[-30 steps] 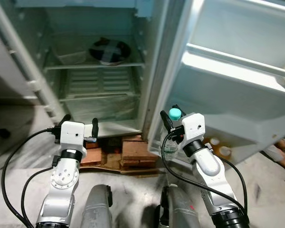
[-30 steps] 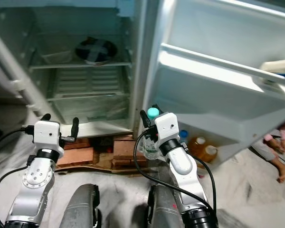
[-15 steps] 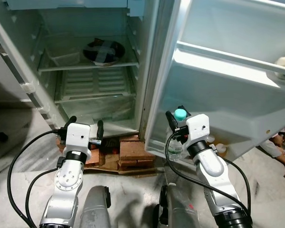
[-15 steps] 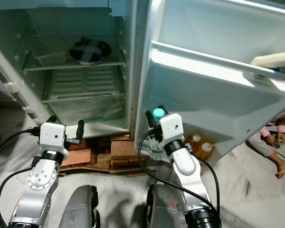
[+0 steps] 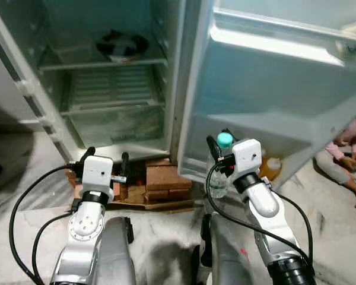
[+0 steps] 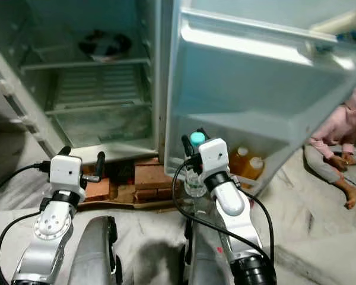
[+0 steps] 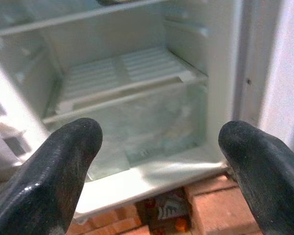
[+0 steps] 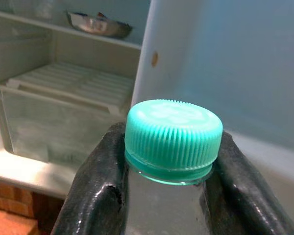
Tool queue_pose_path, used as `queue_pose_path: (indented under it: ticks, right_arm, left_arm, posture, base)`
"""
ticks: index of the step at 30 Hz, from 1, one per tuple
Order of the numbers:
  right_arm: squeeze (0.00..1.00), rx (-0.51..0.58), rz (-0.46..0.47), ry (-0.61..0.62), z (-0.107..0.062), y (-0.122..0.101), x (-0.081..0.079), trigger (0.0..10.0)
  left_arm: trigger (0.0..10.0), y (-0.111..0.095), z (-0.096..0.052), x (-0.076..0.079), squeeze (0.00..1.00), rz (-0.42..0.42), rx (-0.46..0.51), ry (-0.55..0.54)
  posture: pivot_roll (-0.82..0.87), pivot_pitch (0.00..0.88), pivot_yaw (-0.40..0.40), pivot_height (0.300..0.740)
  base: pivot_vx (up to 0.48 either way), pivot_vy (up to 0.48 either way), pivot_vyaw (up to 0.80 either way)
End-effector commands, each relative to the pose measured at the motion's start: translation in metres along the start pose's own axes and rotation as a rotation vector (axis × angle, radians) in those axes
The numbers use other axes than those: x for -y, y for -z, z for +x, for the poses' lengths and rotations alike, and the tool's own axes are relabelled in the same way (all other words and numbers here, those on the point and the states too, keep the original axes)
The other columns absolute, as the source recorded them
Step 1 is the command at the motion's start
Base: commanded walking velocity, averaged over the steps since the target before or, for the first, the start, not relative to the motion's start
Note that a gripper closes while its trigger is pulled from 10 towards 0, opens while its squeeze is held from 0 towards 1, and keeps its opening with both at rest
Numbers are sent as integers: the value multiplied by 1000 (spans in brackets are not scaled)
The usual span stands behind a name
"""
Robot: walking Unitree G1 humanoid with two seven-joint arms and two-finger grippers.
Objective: Restocking fridge
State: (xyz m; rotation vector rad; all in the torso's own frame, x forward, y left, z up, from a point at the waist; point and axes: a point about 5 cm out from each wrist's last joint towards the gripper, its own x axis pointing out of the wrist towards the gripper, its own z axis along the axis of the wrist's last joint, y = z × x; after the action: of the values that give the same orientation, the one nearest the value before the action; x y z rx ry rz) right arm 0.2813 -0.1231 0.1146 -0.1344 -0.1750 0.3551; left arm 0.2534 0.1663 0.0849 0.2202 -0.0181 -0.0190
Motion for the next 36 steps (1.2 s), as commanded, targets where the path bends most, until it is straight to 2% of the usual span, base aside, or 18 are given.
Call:
queue_pose_path:
  ticks: [1,7,11,18,28,36]
  right_arm:
    - [0,17,-5,2,1,-2,3,10000]
    - [0,42,-21,-56,11,-6,-6,10000]
    - [0,60,-29,-53,19,-11,-4,10000]
    - [0,66,-45,-47,17,-11,-2,10000]
    - [0,89,-61,-46,17,-13,-2,10000]
    - [0,99,-56,-59,20,-16,-1,10000]
  left_arm:
    - [10000,-2,-1,1,0,-4,9,-7]
    - [10000,-3,-5,-1,0,-2,12,0]
    - [10000,-2,-8,-3,0,1,12,-3]
    - [10000,-4,-7,-1,0,-7,19,-4]
    - [10000,-5,-7,1,0,-17,15,10]
    - [10000,-5,-8,1,0,-19,12,9]
  posture:
    - [102,140,-59,552]
    - [114,174,-62,552]
    - [119,169,-67,552]
    - [116,168,-68,552]
    - [104,172,-67,552]
    - [106,173,-66,552]
  base:
    - [0,0,0]
    - [0,0,0]
    - [0,0,0]
    - [0,0,0]
    - [259,0,0]
    - [42,0,0]
